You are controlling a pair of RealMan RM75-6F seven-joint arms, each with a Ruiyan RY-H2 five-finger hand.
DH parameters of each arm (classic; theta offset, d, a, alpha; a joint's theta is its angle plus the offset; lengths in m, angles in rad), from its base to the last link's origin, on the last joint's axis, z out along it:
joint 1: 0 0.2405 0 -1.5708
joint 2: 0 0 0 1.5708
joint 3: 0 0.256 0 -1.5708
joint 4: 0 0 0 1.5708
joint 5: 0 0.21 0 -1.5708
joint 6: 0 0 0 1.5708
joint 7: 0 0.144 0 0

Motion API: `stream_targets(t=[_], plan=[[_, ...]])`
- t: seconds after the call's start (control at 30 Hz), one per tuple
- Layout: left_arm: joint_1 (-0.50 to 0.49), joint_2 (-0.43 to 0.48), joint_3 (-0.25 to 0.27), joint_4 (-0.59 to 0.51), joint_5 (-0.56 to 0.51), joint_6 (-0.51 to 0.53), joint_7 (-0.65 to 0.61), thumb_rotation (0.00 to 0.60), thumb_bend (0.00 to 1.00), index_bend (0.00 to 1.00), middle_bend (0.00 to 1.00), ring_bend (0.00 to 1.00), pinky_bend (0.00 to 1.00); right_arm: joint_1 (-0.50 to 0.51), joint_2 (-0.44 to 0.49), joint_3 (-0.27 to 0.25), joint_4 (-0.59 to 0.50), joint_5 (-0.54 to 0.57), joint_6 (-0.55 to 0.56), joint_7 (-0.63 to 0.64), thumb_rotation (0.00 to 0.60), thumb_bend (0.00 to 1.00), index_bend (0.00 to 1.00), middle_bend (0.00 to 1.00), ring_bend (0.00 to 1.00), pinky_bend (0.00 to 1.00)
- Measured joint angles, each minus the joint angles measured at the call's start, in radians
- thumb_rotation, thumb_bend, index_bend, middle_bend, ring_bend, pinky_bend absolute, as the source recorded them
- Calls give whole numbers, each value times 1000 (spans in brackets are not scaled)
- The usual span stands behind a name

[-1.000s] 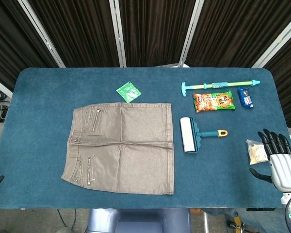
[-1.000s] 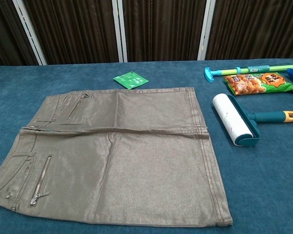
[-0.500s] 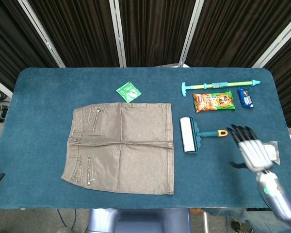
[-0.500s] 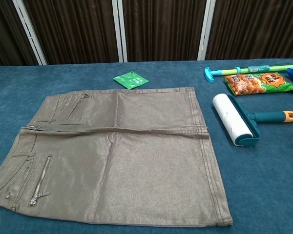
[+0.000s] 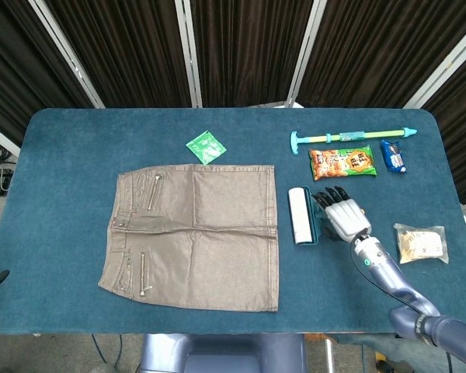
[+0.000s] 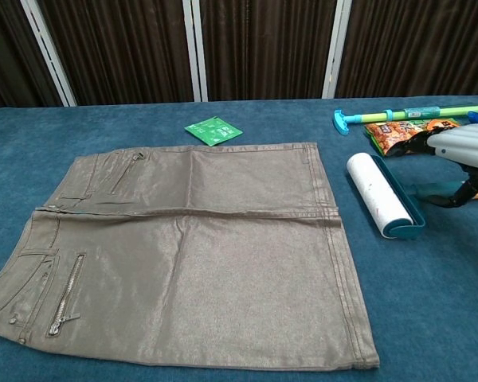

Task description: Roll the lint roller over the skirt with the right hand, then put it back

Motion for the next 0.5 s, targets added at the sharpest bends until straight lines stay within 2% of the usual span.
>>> stream_targets(t=[0.3,0.5], plan=[[-7,-5,-3,2,-13,-14,8,600,0,0,0,0,0,37,-63,-35,154,-16,-22,-31,600,322,129,128,0,0],[-6,-4,-2,-1,-8,-11,9,600,0,0,0,0,0,38,-70,-55,198,-12,-28,-17,600,325,145,148,8,0]])
